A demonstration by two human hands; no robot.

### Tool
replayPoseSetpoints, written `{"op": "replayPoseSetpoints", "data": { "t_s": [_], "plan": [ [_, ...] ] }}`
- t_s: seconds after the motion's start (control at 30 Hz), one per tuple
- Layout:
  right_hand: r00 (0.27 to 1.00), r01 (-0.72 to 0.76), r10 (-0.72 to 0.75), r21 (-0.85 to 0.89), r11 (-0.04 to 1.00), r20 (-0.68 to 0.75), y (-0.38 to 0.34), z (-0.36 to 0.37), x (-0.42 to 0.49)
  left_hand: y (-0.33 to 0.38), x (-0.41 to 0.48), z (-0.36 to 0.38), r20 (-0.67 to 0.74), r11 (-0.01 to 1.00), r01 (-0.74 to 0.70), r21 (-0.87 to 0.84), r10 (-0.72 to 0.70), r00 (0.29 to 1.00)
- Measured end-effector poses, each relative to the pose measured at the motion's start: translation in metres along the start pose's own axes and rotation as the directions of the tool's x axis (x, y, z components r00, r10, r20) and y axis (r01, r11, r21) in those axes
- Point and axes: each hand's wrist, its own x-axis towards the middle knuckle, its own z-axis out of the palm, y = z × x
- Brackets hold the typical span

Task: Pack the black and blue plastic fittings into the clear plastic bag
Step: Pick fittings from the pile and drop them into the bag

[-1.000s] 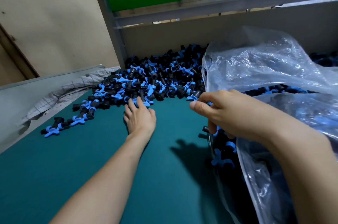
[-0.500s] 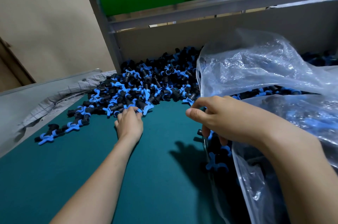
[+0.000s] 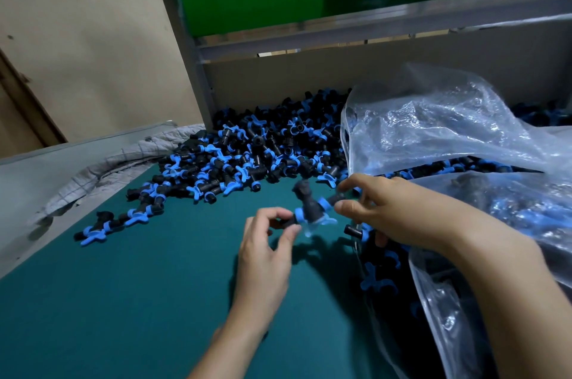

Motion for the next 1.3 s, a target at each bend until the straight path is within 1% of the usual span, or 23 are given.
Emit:
{"op": "replayPoseSetpoints", "data": {
  "t_s": [0.1, 0.17, 0.23, 0.33, 0.4, 0.47, 0.6, 0.77, 0.97, 1.13, 1.3],
  "plan": [
    [1.000, 0.013, -0.012, -0.053, 0.999, 0.004, 0.000, -0.001, 0.000, 0.012, -0.004, 0.005, 0.048, 0.992, -0.126, 0.003, 0.126, 0.991],
    [1.000, 0.016, -0.016, -0.043, 0.999, 0.004, 0.002, -0.002, 0.001, 0.015, -0.003, 0.006, 0.059, 0.991, -0.135, -0.021, 0.136, 0.989],
    [1.000, 0.016, -0.016, -0.007, 1.000, -0.001, 0.005, -0.001, 0.001, 0.016, -0.003, 0.005, 0.076, 0.995, -0.058, -0.084, 0.065, 0.995],
    [1.000, 0.019, -0.019, -0.011, 1.000, -0.002, 0.007, 0.000, 0.003, 0.016, -0.003, 0.007, 0.141, 0.970, 0.136, -0.200, -0.108, 0.984],
    [1.000, 0.028, -0.028, 0.001, 1.000, 0.001, 0.008, 0.000, 0.004, 0.017, -0.001, 0.008, 0.196, 0.917, 0.258, -0.304, -0.205, 0.959],
    [0.999, 0.041, -0.042, 0.004, 0.999, 0.002, 0.009, 0.001, 0.004, 0.019, 0.001, 0.008, 0.247, 0.847, 0.333, -0.413, -0.248, 0.937],
    [0.998, 0.060, -0.060, 0.022, 0.998, 0.007, 0.009, 0.002, 0.004, 0.021, 0.004, 0.005, 0.310, 0.784, 0.366, -0.501, -0.233, 0.922],
    [0.998, 0.053, -0.054, 0.049, 0.997, 0.025, 0.008, 0.002, 0.003, 0.020, 0.007, 0.002, 0.316, 0.709, 0.409, -0.575, -0.269, 0.910],
    [0.998, 0.046, -0.047, 0.030, 0.998, 0.032, 0.006, 0.001, 0.002, 0.021, 0.007, 0.001, 0.335, 0.666, 0.430, -0.609, -0.275, 0.901],
    [0.999, 0.040, -0.040, 0.002, 0.999, 0.017, 0.004, -0.001, -0.001, 0.022, 0.008, 0.001, 0.346, 0.572, 0.460, -0.679, -0.304, 0.888],
    [0.999, 0.047, -0.047, -0.011, 0.999, 0.003, -0.002, -0.003, -0.002, 0.023, 0.008, 0.001, 0.305, 0.600, 0.456, -0.657, -0.342, 0.889]
  ]
}}
